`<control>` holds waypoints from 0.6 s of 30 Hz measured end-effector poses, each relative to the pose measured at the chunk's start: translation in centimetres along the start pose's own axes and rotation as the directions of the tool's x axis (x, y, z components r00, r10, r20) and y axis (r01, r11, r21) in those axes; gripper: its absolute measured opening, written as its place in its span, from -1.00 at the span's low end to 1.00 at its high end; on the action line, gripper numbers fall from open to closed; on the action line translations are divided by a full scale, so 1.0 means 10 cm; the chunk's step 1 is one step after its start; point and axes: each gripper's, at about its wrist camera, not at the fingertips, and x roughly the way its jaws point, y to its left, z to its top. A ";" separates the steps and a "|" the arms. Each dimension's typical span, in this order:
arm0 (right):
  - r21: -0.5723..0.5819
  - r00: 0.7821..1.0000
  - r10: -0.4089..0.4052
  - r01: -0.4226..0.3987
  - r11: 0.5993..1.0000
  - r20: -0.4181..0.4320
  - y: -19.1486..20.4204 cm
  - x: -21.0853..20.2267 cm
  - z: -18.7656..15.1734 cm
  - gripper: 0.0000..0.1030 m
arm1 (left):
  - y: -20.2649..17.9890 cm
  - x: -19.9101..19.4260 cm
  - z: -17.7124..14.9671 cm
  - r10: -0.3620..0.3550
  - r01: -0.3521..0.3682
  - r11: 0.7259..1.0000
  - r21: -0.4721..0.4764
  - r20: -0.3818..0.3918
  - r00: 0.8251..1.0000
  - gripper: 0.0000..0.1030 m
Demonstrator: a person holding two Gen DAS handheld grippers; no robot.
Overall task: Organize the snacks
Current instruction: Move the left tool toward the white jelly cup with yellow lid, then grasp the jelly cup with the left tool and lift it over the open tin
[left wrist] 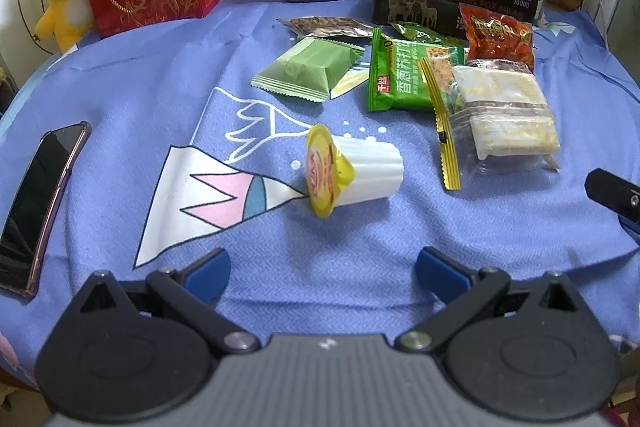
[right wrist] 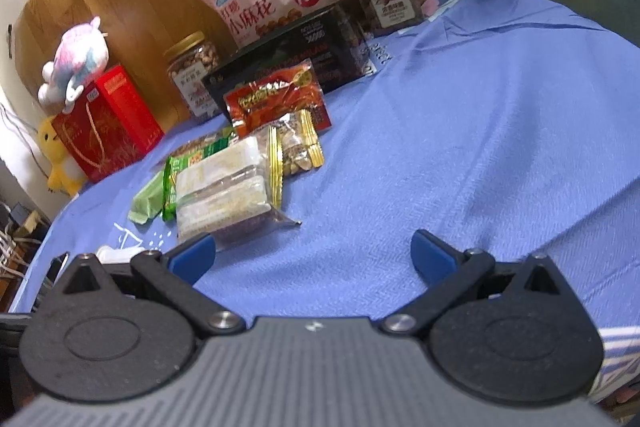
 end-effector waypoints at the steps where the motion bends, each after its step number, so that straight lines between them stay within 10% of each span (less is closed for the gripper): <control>1: -0.012 1.000 -0.004 0.004 1.000 -0.002 0.01 0.00 0.00 1.00 | 0.01 0.00 -0.01 -0.005 0.005 1.000 0.001 0.004 1.000 1.00; 14: -0.134 0.999 0.022 -0.017 0.991 0.040 0.04 -0.02 0.08 1.00 | 0.25 -0.13 -0.03 -0.134 0.124 0.990 0.073 0.153 0.979 1.00; 18: -0.213 0.996 0.081 -0.074 0.974 0.023 0.14 0.01 0.14 0.58 | 0.50 -0.31 0.16 -0.162 0.156 0.987 0.042 0.268 0.950 1.00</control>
